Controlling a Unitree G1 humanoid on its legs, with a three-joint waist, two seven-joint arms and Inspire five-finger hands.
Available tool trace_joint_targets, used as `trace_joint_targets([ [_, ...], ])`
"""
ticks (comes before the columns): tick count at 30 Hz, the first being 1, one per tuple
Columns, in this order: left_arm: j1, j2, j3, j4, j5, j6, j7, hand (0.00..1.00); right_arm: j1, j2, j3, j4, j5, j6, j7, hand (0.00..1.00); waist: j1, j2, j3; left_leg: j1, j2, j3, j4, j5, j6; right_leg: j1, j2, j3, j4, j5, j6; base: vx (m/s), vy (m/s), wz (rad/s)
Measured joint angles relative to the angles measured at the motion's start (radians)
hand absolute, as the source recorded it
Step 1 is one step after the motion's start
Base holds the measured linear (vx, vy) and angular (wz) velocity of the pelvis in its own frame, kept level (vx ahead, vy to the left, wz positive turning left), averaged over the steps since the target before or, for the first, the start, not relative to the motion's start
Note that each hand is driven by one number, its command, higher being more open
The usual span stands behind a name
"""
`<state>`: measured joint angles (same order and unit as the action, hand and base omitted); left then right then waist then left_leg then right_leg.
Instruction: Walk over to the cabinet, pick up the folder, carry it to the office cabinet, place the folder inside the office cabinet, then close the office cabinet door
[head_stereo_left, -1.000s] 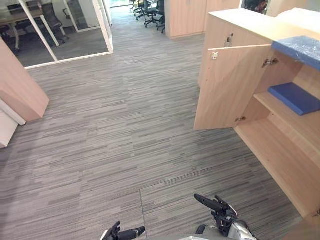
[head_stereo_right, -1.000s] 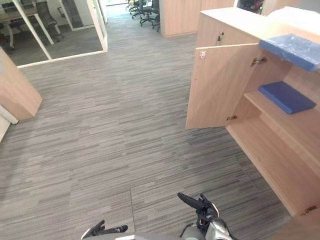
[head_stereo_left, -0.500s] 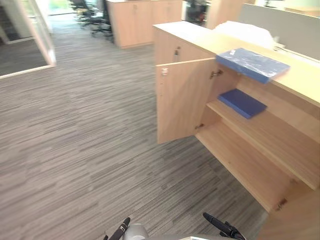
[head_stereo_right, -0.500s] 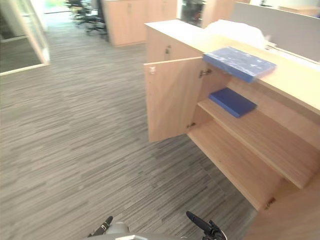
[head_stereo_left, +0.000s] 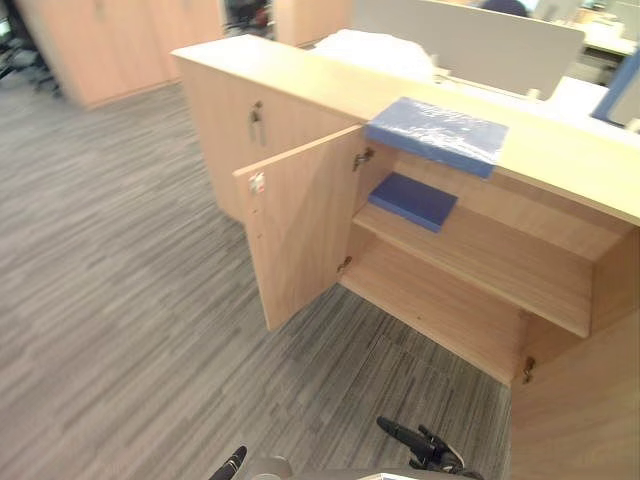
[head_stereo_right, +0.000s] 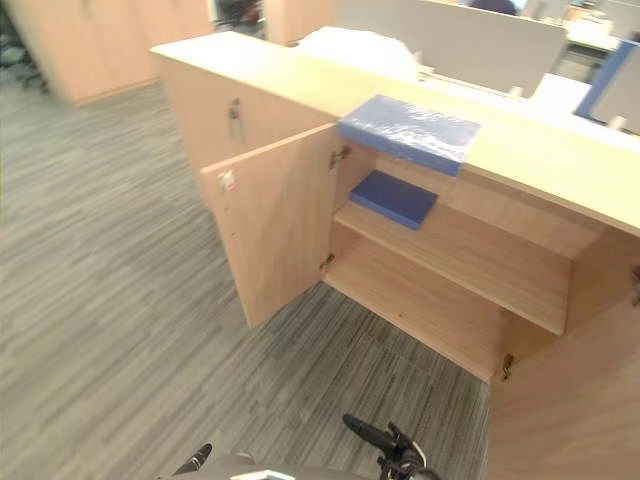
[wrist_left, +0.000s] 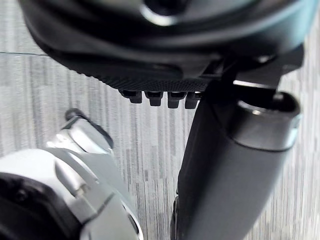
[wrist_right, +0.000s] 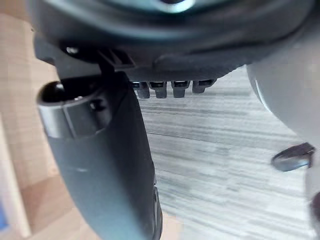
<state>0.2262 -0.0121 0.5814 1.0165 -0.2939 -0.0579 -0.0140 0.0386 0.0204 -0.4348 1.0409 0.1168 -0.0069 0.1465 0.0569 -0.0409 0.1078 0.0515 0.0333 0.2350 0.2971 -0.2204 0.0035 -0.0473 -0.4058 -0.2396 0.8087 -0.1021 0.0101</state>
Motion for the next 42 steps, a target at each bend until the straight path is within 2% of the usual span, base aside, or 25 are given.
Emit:
trace_joint_targets([
  [2, -0.018, 0.031, -0.020, 0.011, 0.025, 0.002, -0.003, 1.00, -0.011, -0.010, -0.001, -0.005, 0.000, -0.010, 0.008, 1.00, -0.024, 0.010, -0.003, 0.094, 0.000, 0.033, -0.065, 0.000, 0.001, -0.072, -0.047, -0.204, 0.162, -0.014, -0.027, 0.19, 0.123, -0.49],
  [4, -0.024, 0.038, -0.036, 0.007, 0.033, 0.000, -0.005, 1.00, -0.027, -0.010, -0.003, 0.004, -0.002, -0.011, 0.009, 1.00, -0.028, 0.004, 0.000, 0.141, -0.008, 0.069, -0.107, 0.001, 0.000, -0.108, -0.039, -0.298, 0.108, -0.015, -0.061, 0.21, 0.030, -0.48],
  [5, -0.027, 0.036, -0.048, 0.010, 0.040, 0.002, -0.005, 1.00, -0.027, -0.015, -0.007, 0.009, -0.002, -0.012, 0.009, 1.00, -0.033, 0.012, -0.004, 0.151, -0.004, 0.077, -0.114, 0.002, -0.002, -0.097, -0.027, -0.318, 0.089, -0.032, -0.074, 0.25, -0.047, -0.79],
  [6, -0.032, 0.027, -0.059, 0.010, 0.051, 0.002, -0.007, 1.00, -0.035, -0.023, -0.012, 0.022, -0.002, -0.012, 0.009, 1.00, -0.033, 0.031, -0.004, 0.151, 0.015, 0.075, -0.120, 0.002, -0.002, -0.095, -0.002, -0.339, 0.052, -0.054, -0.056, 0.25, -0.127, -1.09],
  [7, -0.048, 0.017, -0.065, 0.021, 0.052, 0.004, -0.003, 1.00, -0.058, -0.028, -0.013, 0.021, -0.001, -0.012, 0.010, 1.00, -0.035, 0.049, 0.019, 0.159, 0.043, 0.078, -0.132, 0.000, -0.005, -0.113, 0.025, -0.362, 0.023, -0.167, -0.029, 0.24, -0.157, -1.15],
  [8, -0.064, 0.018, -0.065, 0.032, 0.052, 0.004, 0.000, 1.00, -0.068, -0.029, -0.015, 0.019, -0.001, -0.012, 0.010, 1.00, -0.037, 0.054, 0.034, 0.162, 0.058, 0.083, -0.134, 0.000, -0.005, -0.119, 0.040, -0.377, -0.020, -0.185, -0.015, 0.24, -0.288, -1.29],
  [10, -0.104, 0.026, -0.071, 0.037, 0.055, 0.005, 0.007, 1.00, -0.081, -0.009, -0.024, 0.007, 0.001, -0.012, 0.014, 1.00, -0.035, 0.031, 0.065, 0.182, 0.088, 0.094, -0.139, -0.005, -0.013, -0.144, 0.071, -0.400, -0.219, -0.150, 0.022, 0.21, -0.339, -0.97],
  [11, -0.114, 0.032, -0.088, 0.040, 0.074, 0.005, 0.006, 1.00, -0.081, 0.007, -0.046, 0.002, 0.001, -0.012, 0.017, 1.00, -0.035, 0.011, 0.072, 0.213, 0.099, 0.115, -0.139, -0.018, -0.042, -0.131, 0.086, -0.397, -0.292, -0.057, -0.019, 0.22, -0.370, -0.59],
  [12, -0.132, 0.017, -0.100, 0.042, 0.090, 0.003, 0.003, 1.00, -0.082, 0.015, -0.070, -0.004, 0.001, -0.012, 0.018, 1.00, -0.036, 0.029, 0.079, 0.237, 0.132, 0.114, -0.150, -0.019, -0.064, -0.108, 0.127, -0.399, -0.285, -0.065, -0.029, 0.22, -0.354, -0.48],
  [15, -0.140, -0.014, -0.108, 0.020, 0.116, -0.007, -0.029, 1.00, -0.081, 0.016, -0.099, 0.001, 0.001, -0.004, 0.019, 1.00, -0.044, 0.037, 0.066, 0.275, 0.159, 0.113, -0.178, 0.020, -0.098, -0.100, 0.161, -0.394, -0.258, -0.140, -0.037, 0.24, -0.328, -0.22],
  [18, -0.128, -0.034, -0.107, 0.009, 0.129, -0.005, -0.031, 1.00, -0.067, 0.014, -0.099, 0.012, 0.003, 0.005, 0.013, 1.00, -0.058, 0.066, 0.043, 0.237, 0.254, 0.107, -0.041, 0.024, -0.103, -0.023, 0.274, -0.415, -0.382, -0.149, -0.026, 0.33, -0.341, -0.07],
  [20, -0.114, -0.031, -0.104, -0.028, 0.128, -0.008, -0.032, 1.00, -0.053, -0.002, -0.093, 0.020, 0.003, 0.028, 0.002, 1.00, -0.055, 0.073, 0.032, 0.128, 0.335, 0.046, 0.244, 0.045, -0.094, 0.046, 0.352, -0.414, -0.478, -0.138, -0.039, 0.30, -0.175, -0.10],
  [22, -0.108, -0.024, -0.104, -0.050, 0.127, -0.007, -0.035, 1.00, -0.045, -0.015, -0.080, 0.031, 0.003, 0.031, -0.005, 1.00, -0.047, 0.073, 0.034, 0.003, 0.367, -0.035, 0.536, 0.046, -0.119, 0.091, 0.398, -0.383, -0.533, -0.133, -0.051, 0.32, -0.059, -0.49],
  [23, -0.108, -0.015, -0.107, -0.059, 0.127, -0.009, -0.036, 1.00, -0.046, -0.027, -0.061, 0.056, 0.003, 0.032, -0.009, 1.00, -0.039, 0.065, 0.038, -0.058, 0.359, -0.051, 0.669, 0.016, -0.133, 0.124, 0.414, -0.354, -0.563, -0.128, -0.057, 0.34, -0.011, -0.68],
  [25, -0.111, 0.004, -0.109, -0.059, 0.126, -0.005, -0.033, 1.00, -0.046, -0.032, -0.051, 0.096, 0.003, 0.037, -0.018, 1.00, -0.033, 0.049, 0.047, -0.111, 0.336, -0.047, 0.718, -0.027, -0.127, 0.176, 0.415, -0.317, -0.595, -0.118, -0.060, 0.28, 0.035, -0.68],
  [26, -0.104, 0.009, -0.116, -0.058, 0.108, 0.002, -0.030, 1.00, -0.045, -0.031, -0.051, 0.118, 0.003, 0.043, -0.028, 1.00, -0.027, 0.029, 0.054, -0.151, 0.311, -0.051, 0.697, -0.056, -0.124, 0.205, 0.409, -0.280, -0.609, -0.116, -0.058, 0.30, 0.115, -0.96],
  [28, -0.105, 0.022, -0.125, -0.074, 0.087, 0.001, -0.028, 1.00, -0.046, -0.031, -0.050, 0.133, 0.003, 0.047, -0.040, 1.00, -0.007, 0.022, 0.063, -0.214, 0.264, -0.070, 0.588, -0.095, -0.115, 0.231, 0.389, -0.224, -0.617, -0.110, -0.048, 0.22, 0.175, -0.95],
  [29, -0.100, 0.029, -0.127, -0.075, 0.083, 0.001, -0.028, 1.00, -0.047, -0.032, -0.046, 0.133, 0.003, 0.046, -0.044, 1.00, -0.006, 0.017, 0.067, -0.242, 0.209, -0.117, 0.444, -0.096, -0.112, 0.245, 0.367, -0.190, -0.617, -0.108, -0.029, 0.16, 0.187, -0.81],
  [30, -0.088, 0.026, -0.131, -0.073, 0.075, 0.000, -0.027, 1.00, -0.046, -0.044, -0.044, 0.130, 0.003, 0.043, -0.044, 1.00, -0.007, 0.032, 0.063, -0.247, 0.172, -0.165, 0.287, -0.052, -0.105, 0.253, 0.366, -0.166, -0.615, -0.112, -0.004, 0.22, 0.271, -0.85],
  [31, -0.074, 0.013, -0.143, -0.070, 0.054, 0.000, -0.025, 1.00, -0.041, -0.063, -0.040, 0.127, 0.003, 0.040, -0.044, 1.00, -0.005, 0.068, 0.057, -0.252, 0.158, -0.234, 0.144, 0.117, -0.108, 0.260, 0.387, -0.138, -0.619, -0.117, 0.022, 0.24, 0.263, -0.50],
  [32, -0.074, 0.031, -0.162, -0.045, 0.027, 0.001, -0.026, 1.00, -0.035, -0.053, -0.013, 0.131, 0.003, 0.042, -0.044, 1.00, -0.009, 0.039, 0.052, -0.223, 0.113, -0.233, 0.127, 0.102, -0.096, 0.274, 0.349, -0.119, -0.642, -0.126, 0.047, 0.29, 0.251, 0.04],
  [33, -0.074, 0.047, -0.173, -0.043, -0.013, 0.001, -0.028, 1.00, -0.023, -0.048, 0.003, 0.127, 0.003, 0.041, -0.042, 1.00, -0.011, 0.005, 0.038, -0.210, 0.071, -0.236, 0.081, 0.121, -0.078, 0.279, 0.315, -0.109, -0.658, -0.126, 0.046, 0.24, 0.134, 0.39],
  [35, -0.073, 0.050, -0.173, -0.039, -0.052, 0.000, -0.032, 1.00, -0.021, -0.046, 0.007, 0.127, 0.002, 0.038, -0.040, 1.00, -0.009, -0.010, 0.026, -0.200, 0.037, -0.245, 0.054, 0.129, -0.065, 0.285, 0.292, -0.109, -0.659, -0.120, 0.046, 0.17, 0.073, 0.45],
  [38, -0.037, 0.064, -0.197, -0.028, -0.092, 0.002, -0.039, 1.00, -0.023, -0.022, 0.025, 0.107, 0.000, 0.025, -0.026, 1.00, -0.008, -0.014, 0.010, -0.113, 0.001, -0.248, -0.086, 0.185, -0.052, 0.313, 0.263, -0.107, -0.664, -0.092, 0.057, 0.14, 0.041, 0.20],
  [42, -0.015, 0.063, -0.244, -0.031, -0.177, 0.002, -0.055, 1.00, -0.018, -0.023, 0.065, 0.108, -0.007, 0.024, -0.011, 1.00, -0.008, -0.002, 0.002, -0.047, -0.001, -0.255, -0.250, 0.272, -0.057, 0.312, 0.269, -0.107, -0.675, -0.070, 0.062, 0.05, -0.062, 0.09],
])
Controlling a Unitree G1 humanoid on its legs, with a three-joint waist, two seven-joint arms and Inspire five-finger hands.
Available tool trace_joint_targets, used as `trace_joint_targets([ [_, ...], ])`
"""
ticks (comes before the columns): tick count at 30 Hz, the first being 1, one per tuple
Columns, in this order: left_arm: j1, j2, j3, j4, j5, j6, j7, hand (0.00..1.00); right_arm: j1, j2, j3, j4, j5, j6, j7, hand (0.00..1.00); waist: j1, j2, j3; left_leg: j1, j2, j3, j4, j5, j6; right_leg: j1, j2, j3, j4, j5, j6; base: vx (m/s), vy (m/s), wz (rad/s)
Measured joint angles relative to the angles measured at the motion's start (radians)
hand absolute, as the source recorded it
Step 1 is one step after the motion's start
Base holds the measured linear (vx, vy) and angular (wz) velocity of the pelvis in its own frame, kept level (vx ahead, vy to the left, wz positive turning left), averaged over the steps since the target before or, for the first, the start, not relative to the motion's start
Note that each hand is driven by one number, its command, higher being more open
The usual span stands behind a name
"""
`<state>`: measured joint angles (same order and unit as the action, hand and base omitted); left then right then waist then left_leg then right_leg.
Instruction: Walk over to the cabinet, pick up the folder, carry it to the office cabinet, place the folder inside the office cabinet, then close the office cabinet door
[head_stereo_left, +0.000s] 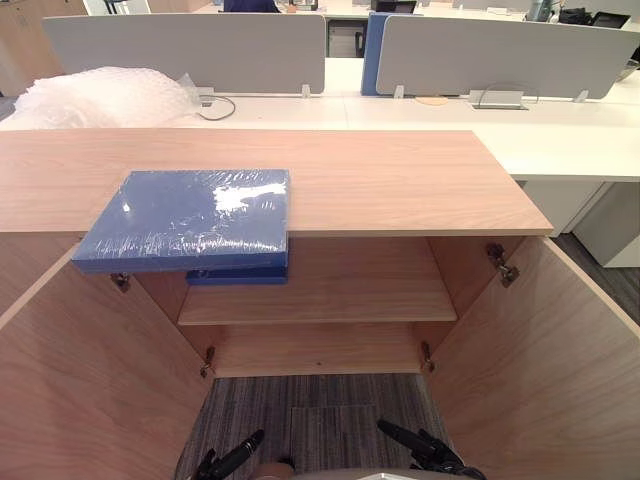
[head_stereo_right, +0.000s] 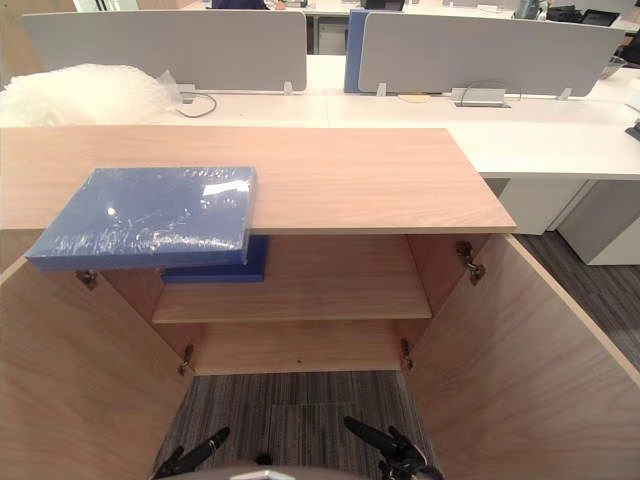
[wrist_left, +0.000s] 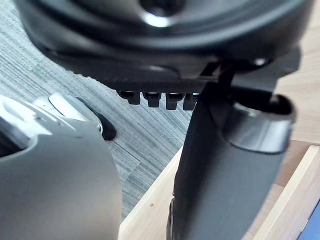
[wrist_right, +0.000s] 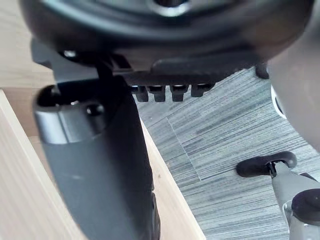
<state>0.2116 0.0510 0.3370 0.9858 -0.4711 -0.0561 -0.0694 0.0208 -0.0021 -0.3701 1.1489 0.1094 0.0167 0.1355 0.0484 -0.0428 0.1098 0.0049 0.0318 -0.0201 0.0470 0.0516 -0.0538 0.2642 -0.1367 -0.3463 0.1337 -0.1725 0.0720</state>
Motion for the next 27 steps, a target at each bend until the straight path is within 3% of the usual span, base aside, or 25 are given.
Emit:
trace_joint_targets([
  [4, 0.020, -0.014, -0.038, -0.039, -0.152, 0.000, -0.006, 1.00, 0.023, -0.019, 0.005, 0.000, -0.032, -0.003, 0.007, 1.00, -0.002, 0.007, -0.002, 0.039, 0.003, -0.009, -0.131, 0.076, -0.002, -0.008, 0.005, -0.002, -0.022, 0.000, 0.000, -0.01, -0.047, 0.05],
  [6, 0.049, -0.028, -0.058, -0.114, -0.228, 0.000, -0.004, 1.00, 0.037, -0.038, 0.021, -0.001, -0.033, 0.001, 0.005, 1.00, -0.003, 0.012, 0.002, 0.038, -0.001, -0.013, -0.140, 0.080, -0.001, -0.010, 0.002, -0.002, -0.024, -0.002, 0.002, -0.05, 0.018, 0.01],
  [11, 0.158, -0.092, -0.053, -0.459, -0.275, -0.018, 0.040, 1.00, 0.044, -0.044, 0.046, -0.006, -0.034, 0.002, 0.001, 1.00, -0.001, 0.004, 0.001, 0.016, -0.023, -0.019, -0.140, 0.089, 0.000, -0.017, -0.012, -0.003, -0.050, -0.037, 0.019, -0.07, 0.019, 0.02],
  [14, 0.202, -0.129, -0.026, -0.638, -0.210, -0.033, 0.082, 1.00, 0.053, -0.035, 0.048, -0.029, -0.038, 0.001, -0.009, 1.00, 0.003, 0.004, -0.005, 0.014, -0.022, -0.024, -0.140, 0.092, -0.002, -0.016, -0.012, -0.008, -0.050, -0.042, 0.023, -0.03, 0.027, 0.05],
  [19, 0.215, -0.145, 0.054, -0.812, 0.030, -0.052, 0.229, 1.00, 0.079, -0.007, 0.087, -0.068, -0.037, 0.001, -0.023, 1.00, 0.016, -0.024, -0.020, 0.001, -0.029, -0.038, -0.135, 0.096, -0.001, -0.015, -0.011, -0.027, -0.051, -0.040, 0.034, 0.04, 0.005, 0.11],
  [23, 0.236, -0.153, 0.058, -1.033, 0.160, -0.053, 0.318, 1.00, 0.083, 0.013, 0.119, -0.068, -0.037, 0.001, -0.037, 1.00, 0.041, -0.053, -0.036, -0.008, -0.025, -0.049, -0.134, 0.096, -0.002, -0.016, -0.011, -0.031, -0.054, -0.024, 0.045, 0.09, 0.017, 0.12],
  [27, 0.244, -0.156, 0.058, -1.179, 0.277, -0.053, 0.376, 1.00, 0.086, 0.025, 0.132, -0.077, -0.037, 0.001, -0.041, 1.00, 0.049, -0.054, -0.038, -0.007, -0.021, -0.052, -0.134, 0.093, 0.000, -0.017, -0.009, -0.031, -0.050, -0.009, 0.047, 0.01, 0.011, 0.00],
])
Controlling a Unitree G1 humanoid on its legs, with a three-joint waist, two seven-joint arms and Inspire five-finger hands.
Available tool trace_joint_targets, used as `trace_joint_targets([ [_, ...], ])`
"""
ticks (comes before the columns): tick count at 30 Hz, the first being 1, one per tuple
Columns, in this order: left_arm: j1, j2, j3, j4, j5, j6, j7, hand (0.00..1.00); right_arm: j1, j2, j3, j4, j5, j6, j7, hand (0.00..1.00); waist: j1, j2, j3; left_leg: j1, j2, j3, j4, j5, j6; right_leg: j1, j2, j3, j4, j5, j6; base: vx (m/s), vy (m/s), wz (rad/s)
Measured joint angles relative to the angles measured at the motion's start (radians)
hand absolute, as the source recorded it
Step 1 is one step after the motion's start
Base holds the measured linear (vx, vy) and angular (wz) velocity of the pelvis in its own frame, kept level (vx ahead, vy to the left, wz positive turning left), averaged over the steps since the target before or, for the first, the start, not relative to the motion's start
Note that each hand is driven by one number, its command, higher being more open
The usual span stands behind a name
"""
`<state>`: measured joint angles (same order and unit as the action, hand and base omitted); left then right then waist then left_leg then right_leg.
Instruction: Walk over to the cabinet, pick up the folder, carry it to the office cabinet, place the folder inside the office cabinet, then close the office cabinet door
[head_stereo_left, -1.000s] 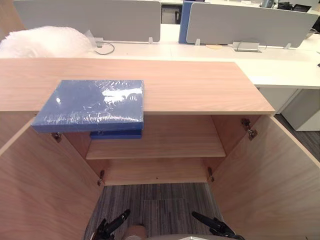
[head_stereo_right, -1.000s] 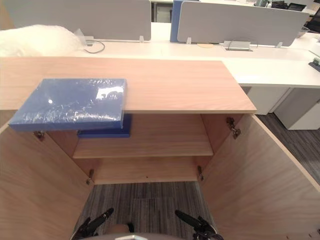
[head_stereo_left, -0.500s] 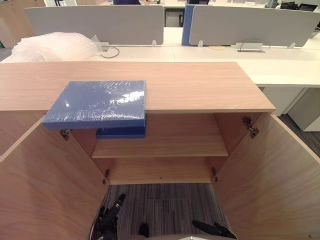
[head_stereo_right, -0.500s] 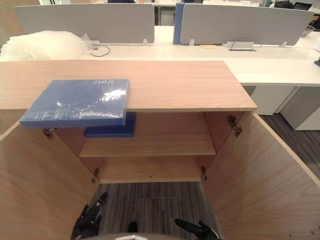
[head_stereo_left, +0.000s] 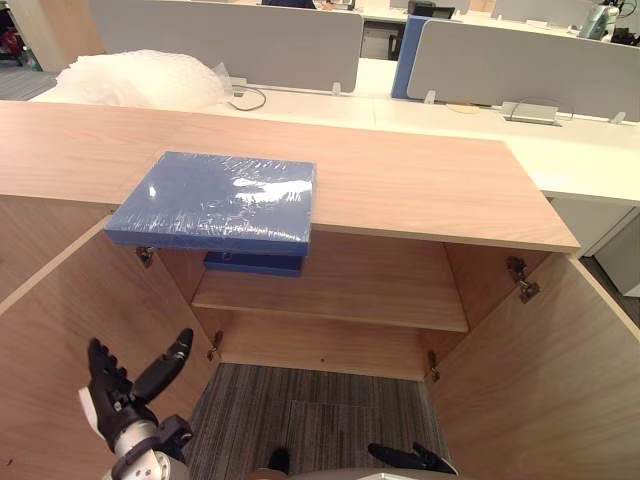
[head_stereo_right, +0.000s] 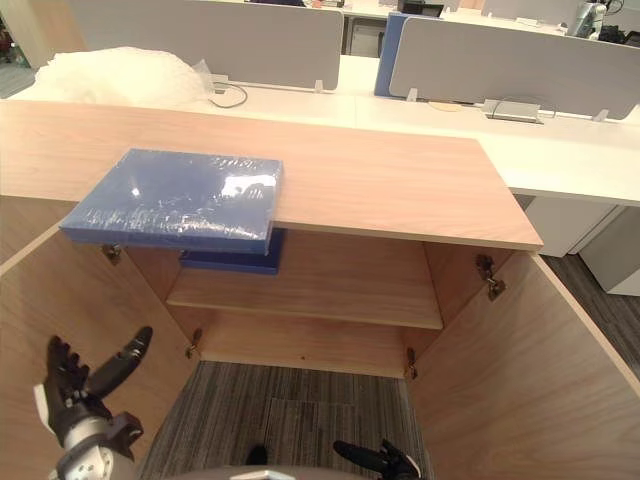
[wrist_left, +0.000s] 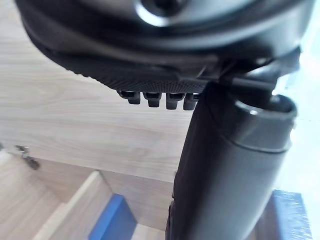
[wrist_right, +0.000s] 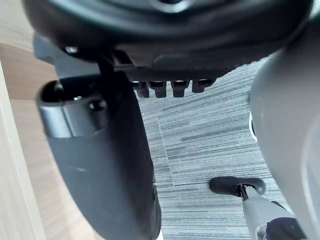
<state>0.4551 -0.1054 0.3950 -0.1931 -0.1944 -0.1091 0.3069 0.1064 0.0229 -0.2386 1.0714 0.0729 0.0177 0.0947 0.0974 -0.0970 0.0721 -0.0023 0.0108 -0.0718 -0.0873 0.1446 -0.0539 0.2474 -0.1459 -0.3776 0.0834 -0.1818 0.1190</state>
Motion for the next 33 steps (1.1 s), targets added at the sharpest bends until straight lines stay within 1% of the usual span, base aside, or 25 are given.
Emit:
trace_joint_targets([
  [2, 0.004, -0.002, 0.010, -0.066, 0.115, 0.001, 0.043, 1.00, 0.007, 0.009, -0.007, -0.017, 0.000, 0.000, -0.014, 1.00, 0.000, 0.007, 0.003, 0.002, 0.000, 0.001, -0.002, -0.006, 0.004, 0.000, -0.002, 0.000, 0.002, 0.006, 0.001, -0.04, 0.037, -0.04],
  [4, 0.006, -0.003, 0.019, -0.093, 0.196, 0.002, 0.080, 1.00, 0.011, 0.011, -0.007, -0.018, 0.000, 0.000, -0.019, 1.00, 0.000, 0.007, 0.003, 0.005, 0.000, 0.002, -0.005, -0.011, 0.004, 0.001, -0.002, 0.000, 0.003, 0.008, -0.001, -0.05, 0.031, -0.04],
  [7, 0.006, -0.003, 0.022, -0.146, 0.363, 0.026, 0.163, 1.00, 0.019, 0.016, -0.006, -0.033, -0.001, 0.000, -0.035, 1.00, 0.000, 0.010, 0.002, 0.008, 0.000, 0.003, -0.006, -0.010, 0.005, 0.001, 0.001, 0.000, 0.003, 0.008, -0.002, -0.08, 0.026, -0.04],
  [8, 0.006, -0.001, 0.018, -0.170, 0.437, 0.038, 0.187, 1.00, 0.020, 0.016, -0.005, -0.034, -0.002, 0.000, -0.038, 1.00, 0.000, 0.011, 0.002, 0.008, 0.000, 0.002, -0.006, -0.009, 0.005, 0.001, 0.003, 0.000, 0.000, 0.004, -0.008, -0.07, 0.009, -0.05],
  [11, -0.009, 0.013, -0.016, -0.214, 0.546, 0.057, 0.218, 1.00, 0.015, 0.005, 0.027, -0.021, -0.002, -0.004, -0.043, 1.00, 0.000, 0.017, 0.000, 0.003, 0.002, 0.002, -0.006, -0.008, 0.003, -0.002, 0.009, 0.003, -0.012, -0.006, -0.023, -0.06, 0.006, -0.05],
  [12, -0.026, 0.026, -0.057, -0.228, 0.618, 0.063, 0.217, 1.00, 0.002, -0.004, 0.035, 0.000, -0.007, -0.007, -0.042, 1.00, 0.000, 0.027, -0.004, -0.002, 0.004, 0.001, -0.006, -0.005, -0.003, -0.007, 0.016, 0.005, -0.015, -0.012, -0.033, -0.06, 0.005, 0.01],
  [13, -0.033, 0.033, -0.077, -0.236, 0.646, 0.069, 0.213, 1.00, -0.003, -0.010, 0.038, 0.012, -0.016, -0.007, -0.040, 1.00, 0.000, 0.031, -0.007, -0.003, 0.008, 0.001, -0.006, -0.002, -0.007, -0.009, 0.020, 0.006, -0.015, -0.012, -0.034, -0.06, 0.000, -0.05],
  [15, -0.055, 0.077, -0.138, -0.258, 0.771, 0.075, 0.190, 1.00, -0.017, -0.025, 0.060, 0.044, -0.036, -0.009, -0.037, 1.00, 0.000, 0.041, -0.018, -0.010, 0.025, 0.005, -0.006, 0.011, -0.019, -0.022, 0.032, 0.022, -0.016, -0.009, -0.037, -0.02, -0.010, -0.15],
  [16, -0.062, 0.091, -0.147, -0.259, 0.798, 0.075, 0.183, 1.00, -0.017, -0.027, 0.061, 0.047, -0.036, -0.010, -0.036, 1.00, 0.000, 0.042, -0.022, -0.012, 0.029, 0.007, -0.006, 0.013, -0.021, -0.024, 0.036, 0.026, -0.018, -0.007, -0.038, 0.02, -0.028, -0.15],
  [17, -0.080, 0.112, -0.159, -0.258, 0.868, 0.078, 0.177, 1.00, -0.023, -0.028, 0.061, 0.059, -0.037, -0.018, -0.035, 1.00, -0.004, 0.042, -0.028, -0.015, 0.035, 0.009, -0.005, 0.017, -0.020, -0.026, 0.043, 0.031, -0.025, -0.003, -0.042, 0.03, -0.038, -0.10],
  [20, -0.112, 0.130, -0.181, -0.257, 0.988, 0.082, 0.177, 1.00, -0.038, -0.030, 0.061, 0.084, -0.052, -0.024, -0.035, 1.00, -0.012, 0.037, -0.039, -0.017, 0.044, 0.014, 0.000, 0.018, -0.023, -0.027, 0.057, 0.043, -0.034, 0.002, -0.047, 0.06, -0.054, -0.09],
  [22, -0.116, 0.136, -0.188, -0.257, 1.035, 0.081, 0.169, 1.00, -0.047, -0.034, 0.062, 0.100, -0.074, -0.032, -0.034, 1.00, -0.013, 0.042, -0.040, -0.017, 0.046, 0.021, 0.000, 0.018, -0.023, -0.029, 0.058, 0.053, -0.034, 0.003, -0.047, 0.05, -0.036, -0.10],
  [24, -0.116, 0.161, -0.199, -0.257, 1.068, 0.081, 0.161, 1.00, -0.052, -0.043, 0.061, 0.113, -0.074, -0.033, -0.034, 1.00, -0.013, 0.049, -0.043, -0.017, 0.049, 0.031, 0.000, 0.017, -0.024, -0.034, 0.058, 0.062, -0.034, 0.003, -0.048, 0.03, -0.017, -0.12],
  [28, -0.121, 0.231, -0.225, -0.256, 1.111, 0.072, 0.152, 1.00, -0.054, -0.057, 0.062, 0.121, -0.074, -0.040, -0.032, 1.00, -0.013, 0.066, -0.047, -0.015, 0.054, 0.034, 0.000, 0.015, -0.027, -0.035, 0.060, 0.069, -0.032, 0.002, -0.051, -0.01, -0.002, -0.04],
  [30, -0.125, 0.272, -0.224, -0.246, 1.124, 0.053, 0.146, 1.00, -0.053, -0.065, 0.063, 0.119, -0.073, -0.042, -0.029, 1.00, -0.013, 0.077, -0.048, -0.007, 0.058, 0.036, -0.005, 0.014, -0.028, -0.032, 0.061, 0.074, -0.028, 0.000, -0.054, -0.04, 0.006, -0.06],
  [33, -0.130, 0.369, -0.224, -0.184, 1.155, 0.026, 0.140, 1.00, -0.053, -0.076, 0.064, 0.118, -0.073, -0.042, -0.027, 1.00, -0.013, 0.091, -0.051, 0.000, 0.064, 0.036, -0.006, 0.014, -0.028, -0.031, 0.065, 0.076, -0.023, -0.003, -0.059, -0.06, 0.001, -0.03],
])
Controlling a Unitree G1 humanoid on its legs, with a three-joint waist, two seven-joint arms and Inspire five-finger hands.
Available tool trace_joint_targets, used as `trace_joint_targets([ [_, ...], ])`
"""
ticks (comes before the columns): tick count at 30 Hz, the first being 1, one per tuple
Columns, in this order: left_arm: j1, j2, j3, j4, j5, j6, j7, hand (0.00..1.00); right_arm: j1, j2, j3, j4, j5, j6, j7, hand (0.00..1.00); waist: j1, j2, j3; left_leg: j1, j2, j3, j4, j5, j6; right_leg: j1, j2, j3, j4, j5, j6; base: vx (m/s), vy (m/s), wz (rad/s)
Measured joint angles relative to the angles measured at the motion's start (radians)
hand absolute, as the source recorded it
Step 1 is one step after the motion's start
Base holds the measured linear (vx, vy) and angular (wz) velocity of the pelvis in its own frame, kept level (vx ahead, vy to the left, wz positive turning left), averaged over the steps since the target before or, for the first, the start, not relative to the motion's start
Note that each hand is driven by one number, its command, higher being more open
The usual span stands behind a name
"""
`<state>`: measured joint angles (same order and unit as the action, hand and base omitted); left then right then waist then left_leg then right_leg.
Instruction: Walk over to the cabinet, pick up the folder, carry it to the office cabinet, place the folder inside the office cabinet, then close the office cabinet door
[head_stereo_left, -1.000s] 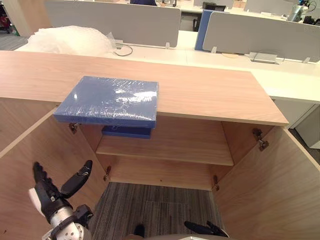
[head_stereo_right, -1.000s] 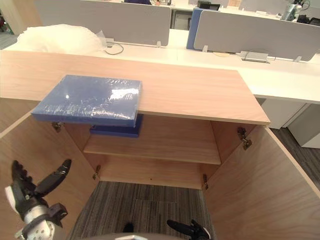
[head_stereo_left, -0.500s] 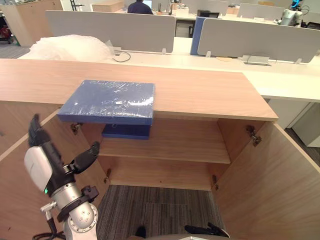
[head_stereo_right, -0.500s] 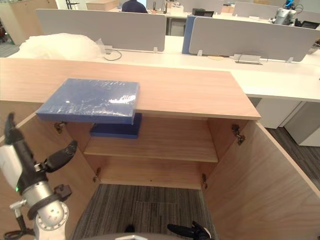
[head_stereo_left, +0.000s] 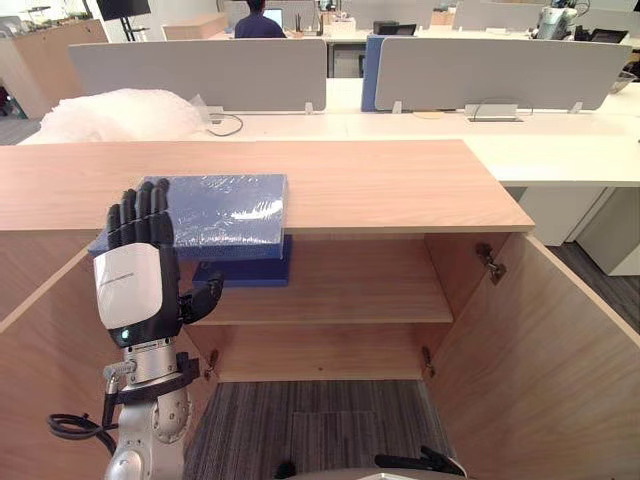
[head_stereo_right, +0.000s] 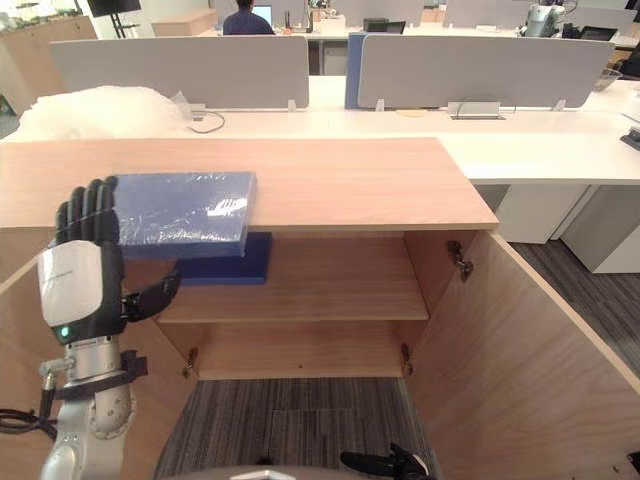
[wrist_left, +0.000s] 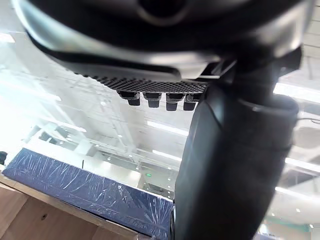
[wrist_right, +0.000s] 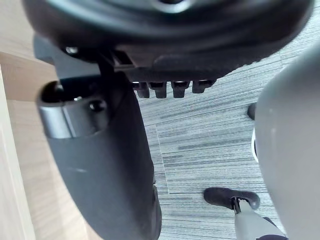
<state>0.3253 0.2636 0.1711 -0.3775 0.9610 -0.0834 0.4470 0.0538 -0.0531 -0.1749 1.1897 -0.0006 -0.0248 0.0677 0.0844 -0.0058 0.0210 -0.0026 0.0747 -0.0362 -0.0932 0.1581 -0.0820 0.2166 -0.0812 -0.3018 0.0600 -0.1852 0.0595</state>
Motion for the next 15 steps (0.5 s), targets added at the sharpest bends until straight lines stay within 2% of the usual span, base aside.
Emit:
trace_joint_targets([
  [4, -0.002, 0.047, 0.012, 0.051, 0.023, -0.005, -0.011, 1.00, 0.001, 0.000, 0.000, 0.000, 0.000, 0.000, 0.001, 1.00, 0.002, 0.003, 0.002, 0.000, 0.005, -0.001, 0.000, -0.001, -0.002, 0.001, 0.005, 0.000, -0.003, -0.001, -0.002, -0.02, -0.002, 0.00],
  [9, -0.028, 0.121, 0.044, 0.103, 0.031, -0.005, -0.019, 1.00, 0.003, 0.004, 0.001, 0.000, -0.002, -0.001, 0.003, 1.00, 0.013, -0.011, 0.005, 0.003, 0.004, -0.001, 0.000, -0.007, -0.009, 0.009, 0.006, 0.000, -0.011, -0.002, -0.002, 0.01, -0.006, 0.00],
  [15, -0.064, 0.147, 0.052, 0.125, 0.032, -0.009, -0.020, 1.00, 0.001, 0.003, 0.000, 0.000, -0.006, -0.002, 0.010, 1.00, 0.014, -0.011, 0.013, 0.008, 0.005, 0.002, 0.000, -0.010, -0.014, 0.014, 0.006, 0.004, -0.012, -0.003, -0.005, 0.00, -0.004, -0.02],
])
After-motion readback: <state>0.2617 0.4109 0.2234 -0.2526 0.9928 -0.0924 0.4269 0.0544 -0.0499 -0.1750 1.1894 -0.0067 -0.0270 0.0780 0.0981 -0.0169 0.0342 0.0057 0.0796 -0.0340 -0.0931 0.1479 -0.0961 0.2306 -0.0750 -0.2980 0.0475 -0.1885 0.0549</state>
